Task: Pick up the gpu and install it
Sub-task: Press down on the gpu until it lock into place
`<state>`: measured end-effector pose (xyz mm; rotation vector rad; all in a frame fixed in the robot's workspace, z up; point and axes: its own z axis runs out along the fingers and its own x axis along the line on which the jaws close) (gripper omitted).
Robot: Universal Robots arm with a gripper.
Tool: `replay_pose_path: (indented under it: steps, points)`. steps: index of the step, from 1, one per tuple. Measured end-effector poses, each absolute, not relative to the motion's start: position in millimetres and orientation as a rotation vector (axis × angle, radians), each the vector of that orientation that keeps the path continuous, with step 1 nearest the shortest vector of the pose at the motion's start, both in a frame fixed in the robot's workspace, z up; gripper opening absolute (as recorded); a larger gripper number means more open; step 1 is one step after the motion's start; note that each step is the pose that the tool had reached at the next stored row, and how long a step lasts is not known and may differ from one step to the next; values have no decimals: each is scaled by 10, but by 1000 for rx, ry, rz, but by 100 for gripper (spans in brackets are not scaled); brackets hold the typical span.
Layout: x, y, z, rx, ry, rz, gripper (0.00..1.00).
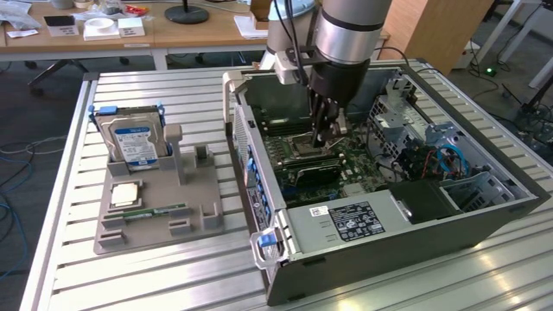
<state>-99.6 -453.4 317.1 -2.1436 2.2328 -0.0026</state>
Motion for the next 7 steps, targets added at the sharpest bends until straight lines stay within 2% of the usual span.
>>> replay_pose_path:
  steps: [7]
  points:
    - [-992,-4535,3187,-2144,2233,-3,11]
